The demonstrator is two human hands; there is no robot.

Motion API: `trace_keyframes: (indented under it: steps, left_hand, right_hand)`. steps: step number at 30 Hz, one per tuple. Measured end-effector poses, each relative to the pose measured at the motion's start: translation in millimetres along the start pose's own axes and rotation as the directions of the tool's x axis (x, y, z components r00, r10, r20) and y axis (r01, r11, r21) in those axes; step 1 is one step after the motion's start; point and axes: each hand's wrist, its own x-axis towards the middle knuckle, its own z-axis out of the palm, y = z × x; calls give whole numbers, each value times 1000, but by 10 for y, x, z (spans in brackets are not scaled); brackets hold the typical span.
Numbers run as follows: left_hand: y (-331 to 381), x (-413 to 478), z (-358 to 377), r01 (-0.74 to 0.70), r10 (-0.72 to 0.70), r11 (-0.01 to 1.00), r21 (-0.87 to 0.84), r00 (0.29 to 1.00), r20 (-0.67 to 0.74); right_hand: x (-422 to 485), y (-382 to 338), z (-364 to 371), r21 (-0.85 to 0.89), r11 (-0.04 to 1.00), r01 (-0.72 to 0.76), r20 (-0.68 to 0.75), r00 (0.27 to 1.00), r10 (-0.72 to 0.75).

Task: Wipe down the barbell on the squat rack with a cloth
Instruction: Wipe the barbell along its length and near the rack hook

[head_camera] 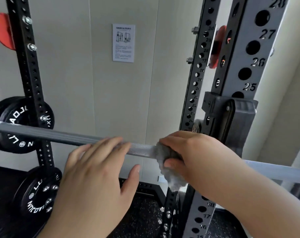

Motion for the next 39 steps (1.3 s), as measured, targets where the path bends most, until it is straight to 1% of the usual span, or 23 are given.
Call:
trace_keyframes:
  steps: [2, 4, 6, 7, 8, 9, 12, 15, 18, 20, 24, 27, 28, 29, 30, 31, 32, 34, 36, 37, 39]
  left_hand:
    - [-195, 32, -41, 38, -38, 999, 23, 999, 9]
    - [-394, 65, -70, 72, -74, 996, 61, 997, 33]
    - [-553, 77, -71, 83, -90, 992, 91, 992, 83]
    - [-608, 73, -67, 82, -92, 992, 94, 990, 108]
    - [-642, 68, -63, 81, -92, 993, 90, 988, 123]
    - [-669, 61, -62, 79, -89, 993, 83, 988, 127]
    - [-735, 77, -67, 58, -63, 997, 47, 991, 119]
    - [-872, 133, -109, 46, -49, 998, 31, 992, 119]
    - [-997, 152, -104, -7, 4, 999, 33, 994, 113]
    - [-1031, 122, -60, -42, 38, 998, 40, 995, 94]
    - [-1034, 90, 5, -49, 46, 998, 37, 996, 82]
    - [-1048, 80, 19, -57, 54, 998, 33, 996, 66]
    - [-1064, 76, 25, -64, 62, 997, 32, 996, 64]
    - [-1084, 75, 28, -72, 70, 997, 30, 996, 63]
    - [-1101, 76, 32, -82, 80, 996, 29, 995, 61]
    - [-1114, 75, 36, -91, 90, 995, 29, 994, 61]
    - [-1118, 76, 41, -99, 97, 995, 30, 993, 63]
    - [-1116, 82, 46, -104, 102, 994, 29, 992, 68]
    - [-1111, 98, 55, -116, 113, 993, 33, 990, 83]
    - [-1111, 106, 56, -121, 118, 992, 32, 989, 90]
    - [-1132, 113, 49, -126, 124, 992, 17, 988, 93]
  right_hand:
    - [-88, 37, 72, -130, 987, -94, -8, 996, 94]
    - [-149, 28, 178, -262, 952, -159, -130, 983, 129]
    - [-116, -1, 341, -325, 933, -151, -307, 950, 47]
    - [-61, -50, 417, -344, 927, -148, -402, 916, -3]
    - [17, -114, 497, -346, 926, -148, -452, 892, -26]
    - [103, -191, 582, -342, 931, -129, -463, 885, -47]
    - [310, -411, 738, -339, 937, -88, -427, 901, -70]
    - [299, -359, 704, -315, 941, -120, -442, 896, -34]
    - [181, -237, 544, -341, 923, -181, -382, 923, 40]
    - [221, -288, 499, -352, 914, -205, -357, 931, 71]
    - [611, -650, 705, -424, 889, -174, -355, 935, 14]
    - [801, -824, 820, -417, 902, -113, -373, 926, -56]
    - [794, -817, 777, -396, 915, -83, -348, 935, -66]
    - [751, -769, 716, -369, 926, -75, -309, 950, -46]
    - [685, -704, 632, -340, 934, -113, -245, 969, 28]
    - [608, -647, 542, -307, 934, -182, -179, 975, 131]
    - [543, -607, 474, -300, 926, -230, -156, 969, 190]
    - [521, -596, 420, -364, 894, -262, -180, 961, 209]
    - [640, -712, 447, -372, 894, -251, -173, 965, 199]
    - [731, -803, 503, -360, 908, -215, -162, 973, 166]
    - [913, -935, 654, -370, 927, -65, -228, 973, -22]
